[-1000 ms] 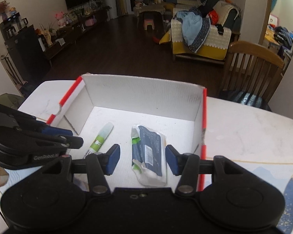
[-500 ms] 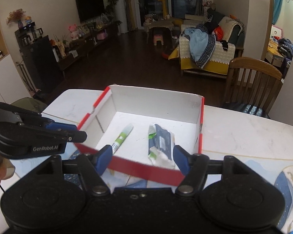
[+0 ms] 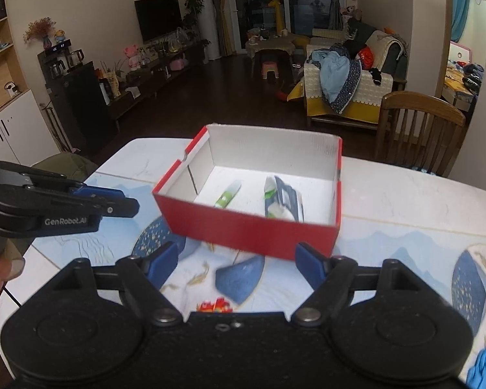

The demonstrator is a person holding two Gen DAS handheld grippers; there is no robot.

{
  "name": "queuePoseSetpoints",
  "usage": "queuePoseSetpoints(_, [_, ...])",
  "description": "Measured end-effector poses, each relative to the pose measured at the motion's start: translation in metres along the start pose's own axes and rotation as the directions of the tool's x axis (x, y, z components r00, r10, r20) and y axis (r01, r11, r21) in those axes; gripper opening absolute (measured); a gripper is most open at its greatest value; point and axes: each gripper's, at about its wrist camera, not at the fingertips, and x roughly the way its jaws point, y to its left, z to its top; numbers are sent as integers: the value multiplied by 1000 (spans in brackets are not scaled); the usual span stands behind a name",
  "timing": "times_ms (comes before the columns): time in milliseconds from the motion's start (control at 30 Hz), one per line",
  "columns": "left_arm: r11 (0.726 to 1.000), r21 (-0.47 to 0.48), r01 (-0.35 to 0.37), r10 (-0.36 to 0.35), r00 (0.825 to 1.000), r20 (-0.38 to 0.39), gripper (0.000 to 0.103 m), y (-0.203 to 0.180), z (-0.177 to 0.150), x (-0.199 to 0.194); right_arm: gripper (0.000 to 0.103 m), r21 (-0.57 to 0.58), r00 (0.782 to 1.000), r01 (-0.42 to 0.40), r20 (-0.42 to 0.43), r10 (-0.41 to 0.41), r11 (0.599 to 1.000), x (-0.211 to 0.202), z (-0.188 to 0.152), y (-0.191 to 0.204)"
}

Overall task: Organize objects
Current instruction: 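Open both grippers to drop the items in the box and withdraw, then grasp the bagged bread slice with the right gripper while the left grasps the cartoon keychain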

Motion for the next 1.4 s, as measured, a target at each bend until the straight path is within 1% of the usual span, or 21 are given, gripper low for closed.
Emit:
queuePoseSetpoints(33, [1000,-4,-3,3,1000,1,23,0,-5,-2,80,-7,1000,2,-2,-2,1000,-2,-5,1])
queuePoseSetpoints(100, [1000,-5,-9,9,1000,2,32,-1,-15,-6,84,-18,1000,9,-6,-9,1000,-5,-16,3])
queuePoseSetpoints(133, [1000,-7,-5,5,1000,1,33,-1,-20,-7,86,-24,1000,14,-10,-14,1000,-7,-23,5])
queuePoseSetpoints(167, [1000,-8,0,0,1000,-1,39,-1,-26,-9,86,-25,1000,17,-17,-18,1000,-8,-31,5])
queuePoseSetpoints(200, [1000,-8,-3,3,1000,-2,48,-1,-32,-11,86,-23,999,19,-28,-20,1000,-8,-38,7])
queuePoseSetpoints(267, [1000,-5,-10,10,1000,4,60,-1,-43,-15,86,-17,998,24,-52,-25,1000,-7,-51,7])
queuePoseSetpoints(367, [1000,-12,-10,10,1000,-2,62,0,-59,-18,87,2,996,32,-82,-32,999,-7,-71,7])
queuePoseSetpoints(467, [1000,-21,-12,12,1000,-9,70,0,-77,-22,89,22,994,48,-102,-46,999,-8,-89,9])
queuePoseSetpoints(633, [1000,-22,-7,7,1000,-26,73,-6,-107,-25,90,44,989,72,-129,-66,996,-9,-113,12])
queuePoseSetpoints(700, [999,-39,9,-11,999,-38,78,-6,-119,-24,90,54,988,76,-141,-68,996,-8,-122,12])
queuePoseSetpoints(767, [999,-50,11,-13,999,-51,83,-6,-129,-24,91,62,986,76,-152,-66,995,-8,-131,12])
queuePoseSetpoints(967, [999,-50,9,-13,996,-90,83,-8,-158,-19,93,51,980,84,-187,-73,995,-10,-157,18])
queuePoseSetpoints(1033, [999,-54,3,-9,995,-101,84,-8,-166,-16,94,64,977,93,-200,-78,994,-10,-163,17])
queuePoseSetpoints(1067, [999,-54,0,-6,994,-106,87,-8,-170,-15,94,74,975,96,-205,-79,993,-10,-165,17])
queuePoseSetpoints(1100, [999,-51,-4,-1,994,-111,91,-9,-173,-13,94,83,974,101,-210,-81,991,-9,-166,17])
queuePoseSetpoints(1167, [999,-41,-16,12,993,-116,96,-11,-179,-10,94,100,972,113,-218,-89,989,-7,-168,18])
queuePoseSetpoints(1333, [1000,-8,-27,26,994,-110,98,-16,-191,-5,94,125,965,153,-233,-120,980,6,-167,22])
queuePoseSetpoints(1400, [999,3,-40,40,992,-118,101,-18,-196,-1,94,145,963,169,-235,-132,975,11,-165,24])
